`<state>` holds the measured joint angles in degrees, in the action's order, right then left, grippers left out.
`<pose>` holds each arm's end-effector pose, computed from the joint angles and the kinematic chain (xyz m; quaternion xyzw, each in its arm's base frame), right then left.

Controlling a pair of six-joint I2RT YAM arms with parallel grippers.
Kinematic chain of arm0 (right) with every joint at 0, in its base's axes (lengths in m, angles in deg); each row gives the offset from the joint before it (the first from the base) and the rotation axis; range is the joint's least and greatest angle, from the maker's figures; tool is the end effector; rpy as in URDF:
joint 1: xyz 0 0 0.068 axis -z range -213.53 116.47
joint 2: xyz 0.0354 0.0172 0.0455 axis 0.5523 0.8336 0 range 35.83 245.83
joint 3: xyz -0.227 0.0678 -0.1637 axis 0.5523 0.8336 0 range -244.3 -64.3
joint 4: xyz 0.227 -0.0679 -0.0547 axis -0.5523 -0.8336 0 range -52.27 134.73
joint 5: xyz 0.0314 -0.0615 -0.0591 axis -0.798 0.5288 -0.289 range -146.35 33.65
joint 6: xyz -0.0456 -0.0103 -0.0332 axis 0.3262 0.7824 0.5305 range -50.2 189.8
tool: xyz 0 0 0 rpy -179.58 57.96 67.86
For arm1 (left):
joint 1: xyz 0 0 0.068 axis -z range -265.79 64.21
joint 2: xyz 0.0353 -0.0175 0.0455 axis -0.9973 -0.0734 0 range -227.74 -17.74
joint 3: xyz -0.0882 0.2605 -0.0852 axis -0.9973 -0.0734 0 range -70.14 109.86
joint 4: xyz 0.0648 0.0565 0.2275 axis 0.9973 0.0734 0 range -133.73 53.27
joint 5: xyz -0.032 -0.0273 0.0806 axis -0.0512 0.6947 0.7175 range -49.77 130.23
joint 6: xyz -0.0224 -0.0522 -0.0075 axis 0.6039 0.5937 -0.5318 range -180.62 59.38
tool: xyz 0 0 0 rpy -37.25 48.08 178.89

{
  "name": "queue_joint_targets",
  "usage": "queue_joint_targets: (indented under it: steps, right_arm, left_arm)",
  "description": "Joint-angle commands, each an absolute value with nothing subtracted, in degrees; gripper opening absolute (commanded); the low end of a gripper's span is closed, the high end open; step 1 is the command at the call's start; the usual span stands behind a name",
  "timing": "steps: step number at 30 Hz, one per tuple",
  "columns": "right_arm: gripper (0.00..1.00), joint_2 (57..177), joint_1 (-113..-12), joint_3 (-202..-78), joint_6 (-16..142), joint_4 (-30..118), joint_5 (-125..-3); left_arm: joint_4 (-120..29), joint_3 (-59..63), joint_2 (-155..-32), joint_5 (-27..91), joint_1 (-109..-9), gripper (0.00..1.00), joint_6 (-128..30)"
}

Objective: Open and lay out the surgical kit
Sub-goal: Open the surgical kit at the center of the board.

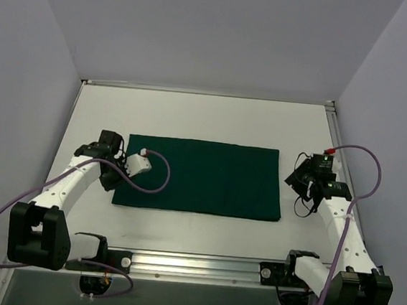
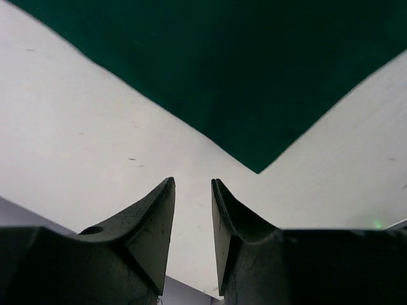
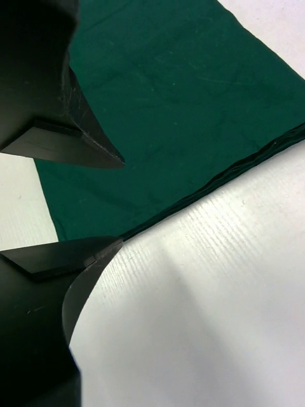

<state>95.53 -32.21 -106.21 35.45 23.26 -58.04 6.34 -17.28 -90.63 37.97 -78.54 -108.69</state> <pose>0.2005 -0.0036 0.2707 0.2707 0.8620 0.1346 0.4070 0.2072 -0.0280 0.2522 0.4602 0.8706 0.0421 0.1687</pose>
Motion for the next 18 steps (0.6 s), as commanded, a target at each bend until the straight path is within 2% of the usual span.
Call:
queue_joint_targets:
  steps: [1,9,18]
  right_arm:
    - [0.43,93.9,-33.0,-104.3,30.1,17.0,-57.4]
    - [0.44,95.9,-33.2,-101.0,30.2,17.8,-59.2]
    - [0.50,98.3,-35.4,-101.3,31.2,15.2,-60.2]
  left_arm:
    - [8.7,-22.5,-90.0,38.8,-77.1,0.39,-121.1]
    - [4.3,-26.6,-90.2,38.0,-67.4,0.41,-121.5]
    - [2.2,-30.5,-91.8,41.2,-66.7,0.41,-124.3]
